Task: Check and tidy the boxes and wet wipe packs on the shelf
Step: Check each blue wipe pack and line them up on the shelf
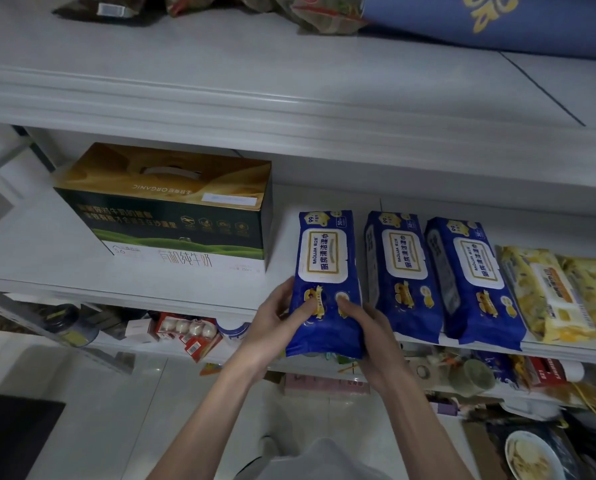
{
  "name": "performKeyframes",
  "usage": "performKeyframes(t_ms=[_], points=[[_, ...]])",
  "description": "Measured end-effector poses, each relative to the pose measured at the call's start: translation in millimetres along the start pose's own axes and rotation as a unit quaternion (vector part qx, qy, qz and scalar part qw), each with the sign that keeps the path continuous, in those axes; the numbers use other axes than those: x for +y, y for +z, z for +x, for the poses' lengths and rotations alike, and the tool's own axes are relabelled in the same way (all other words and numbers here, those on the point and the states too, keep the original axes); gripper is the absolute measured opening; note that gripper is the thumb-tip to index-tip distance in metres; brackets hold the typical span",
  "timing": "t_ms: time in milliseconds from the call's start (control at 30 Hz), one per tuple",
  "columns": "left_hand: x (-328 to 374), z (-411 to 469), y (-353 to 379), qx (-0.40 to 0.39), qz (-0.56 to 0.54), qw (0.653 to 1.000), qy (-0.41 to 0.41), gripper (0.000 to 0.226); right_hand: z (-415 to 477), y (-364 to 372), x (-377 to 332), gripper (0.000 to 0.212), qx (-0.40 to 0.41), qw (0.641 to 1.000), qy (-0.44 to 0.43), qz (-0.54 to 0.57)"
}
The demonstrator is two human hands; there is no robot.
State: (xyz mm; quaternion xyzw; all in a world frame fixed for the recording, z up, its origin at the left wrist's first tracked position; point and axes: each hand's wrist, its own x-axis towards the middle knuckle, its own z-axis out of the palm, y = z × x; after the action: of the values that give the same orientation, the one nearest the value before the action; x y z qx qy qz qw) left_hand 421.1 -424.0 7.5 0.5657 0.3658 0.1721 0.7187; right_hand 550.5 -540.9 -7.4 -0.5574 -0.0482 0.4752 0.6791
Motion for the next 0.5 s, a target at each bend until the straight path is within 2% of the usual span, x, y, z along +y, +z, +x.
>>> performKeyframes(t_ms=[200, 300, 500], points=[[-9, 17, 1, -0.007, -0.012, 1.000, -0.011, 0.058, 21, -6, 14, 0.046, -0.021, 0.999, 0.029, -0.029], [-17, 24, -1, 0.003, -0.006, 1.000, -0.016, 0.059, 28, -9, 25, 0.057, -0.005, 0.996, 0.029, -0.088], [-36, 23, 2, 0.042, -0.016, 0.999, -0.010, 0.057, 28, -9, 35, 0.032, 0.021, 0.994, -0.007, -0.105]])
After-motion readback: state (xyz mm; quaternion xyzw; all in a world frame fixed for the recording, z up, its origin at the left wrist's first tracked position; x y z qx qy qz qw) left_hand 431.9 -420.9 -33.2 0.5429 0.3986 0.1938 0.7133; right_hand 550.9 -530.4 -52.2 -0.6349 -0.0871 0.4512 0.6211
